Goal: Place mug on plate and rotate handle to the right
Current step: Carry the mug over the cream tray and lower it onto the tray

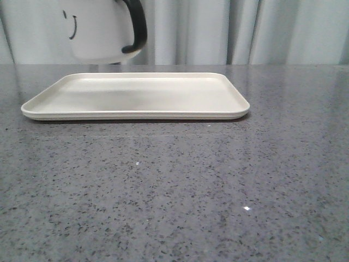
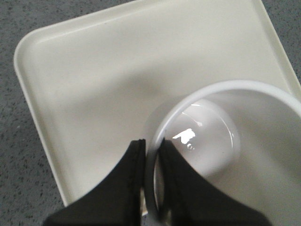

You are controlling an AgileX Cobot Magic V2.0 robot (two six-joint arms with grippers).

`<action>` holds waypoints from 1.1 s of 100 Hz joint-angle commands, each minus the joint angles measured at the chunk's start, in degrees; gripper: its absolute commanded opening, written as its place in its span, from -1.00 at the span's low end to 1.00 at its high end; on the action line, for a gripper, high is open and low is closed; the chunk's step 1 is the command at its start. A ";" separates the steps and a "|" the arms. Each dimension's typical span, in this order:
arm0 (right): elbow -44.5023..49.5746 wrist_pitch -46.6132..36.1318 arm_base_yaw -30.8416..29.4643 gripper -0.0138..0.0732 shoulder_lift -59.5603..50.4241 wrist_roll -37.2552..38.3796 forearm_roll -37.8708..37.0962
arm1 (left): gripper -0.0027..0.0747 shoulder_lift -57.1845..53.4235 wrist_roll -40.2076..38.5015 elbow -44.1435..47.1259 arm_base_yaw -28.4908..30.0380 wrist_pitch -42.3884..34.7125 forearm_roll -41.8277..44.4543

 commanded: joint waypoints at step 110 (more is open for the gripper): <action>-1.84 -4.51 -0.34 0.66 0.82 -0.34 -0.06 | -0.98 12.72 4.11 -11.25 -3.83 1.99 -2.94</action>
